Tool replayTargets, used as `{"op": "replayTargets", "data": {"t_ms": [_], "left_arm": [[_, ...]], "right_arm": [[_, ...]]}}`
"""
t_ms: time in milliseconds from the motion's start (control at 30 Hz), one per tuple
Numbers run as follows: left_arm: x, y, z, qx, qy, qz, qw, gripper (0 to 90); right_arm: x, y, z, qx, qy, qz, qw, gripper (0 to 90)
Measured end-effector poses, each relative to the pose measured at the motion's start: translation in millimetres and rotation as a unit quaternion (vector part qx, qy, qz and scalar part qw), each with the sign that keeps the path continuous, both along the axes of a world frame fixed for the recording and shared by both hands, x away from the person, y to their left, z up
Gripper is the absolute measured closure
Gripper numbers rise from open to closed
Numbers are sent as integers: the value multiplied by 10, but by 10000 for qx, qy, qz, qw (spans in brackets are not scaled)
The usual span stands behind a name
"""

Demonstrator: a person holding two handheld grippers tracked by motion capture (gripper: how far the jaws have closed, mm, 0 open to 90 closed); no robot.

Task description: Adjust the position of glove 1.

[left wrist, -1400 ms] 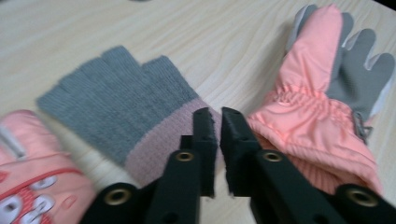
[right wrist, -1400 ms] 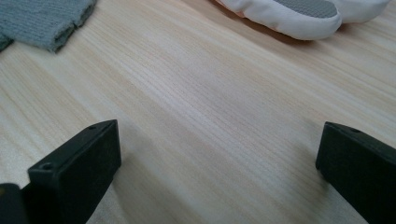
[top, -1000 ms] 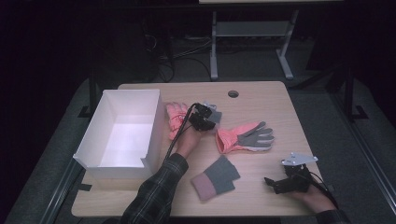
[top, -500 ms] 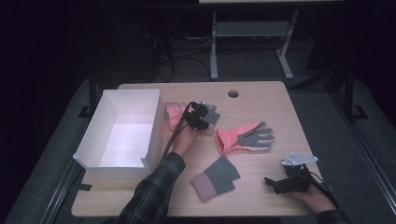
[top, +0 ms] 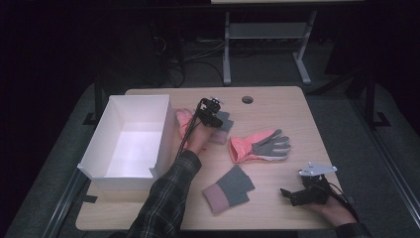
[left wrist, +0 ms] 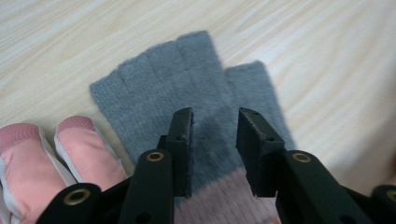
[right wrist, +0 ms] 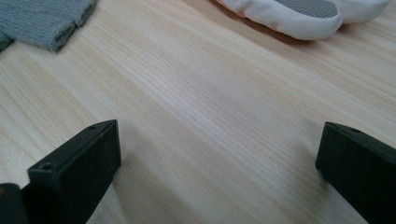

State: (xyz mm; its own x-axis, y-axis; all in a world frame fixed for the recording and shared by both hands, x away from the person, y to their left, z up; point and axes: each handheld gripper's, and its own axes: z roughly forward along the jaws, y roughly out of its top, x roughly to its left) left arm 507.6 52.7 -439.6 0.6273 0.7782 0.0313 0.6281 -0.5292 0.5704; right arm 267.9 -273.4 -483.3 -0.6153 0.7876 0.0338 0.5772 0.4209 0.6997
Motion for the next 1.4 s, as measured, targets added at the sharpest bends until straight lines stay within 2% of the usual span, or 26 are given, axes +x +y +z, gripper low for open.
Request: {"op": "replayTargets", "data": {"t_ms": [100,233,267,300,433,533,667,767,800,1033,1100,1133,1233,1300,1400], "left_arm": [[36,1,-71,22,147,24,9999,654],[45,3,-94,-18,223,12,9997,687],[47,1,-99,-17,251,-20,9997,741],[47,-2,-101,-20,272,-30,9996,741],[60,-13,-100,14,330,-32,9994,850],[67,-19,-94,66,343,-78,9994,867],[79,11,-89,-103,385,-88,9992,871],[91,52,-59,-340,432,-86,9985,872],[92,64,-39,-414,416,-111,9982,872],[46,75,111,-542,350,-251,9976,872],[26,89,183,-601,309,-304,9973,872],[-4,100,263,-642,249,-319,9971,872],[-32,120,345,-666,220,-388,9968,872],[-74,124,418,-771,154,-389,9961,872],[-150,122,512,-729,97,-487,9961,872]], "right_arm": [[0,0,0,-1,0,1,10000,0],[0,-1,0,-3,-1,2,10000,0],[0,0,0,1,0,-1,10000,0],[0,0,0,1,0,-1,10000,0],[0,0,0,0,-1,-1,10000,0],[0,0,0,1,1,-1,10000,0],[0,0,0,0,-1,-1,10000,0],[0,0,0,2,0,-1,10000,0],[0,0,0,1,-1,-1,10000,0],[0,0,0,0,0,-2,10000,0],[0,0,0,1,0,-1,10000,0],[1,0,-1,-2,-15,-1,10000,0],[1,1,-1,11,-12,-1,10000,0],[0,0,1,1,2,-1,10000,0],[1,-1,0,-3,-12,3,10000,0]]}}
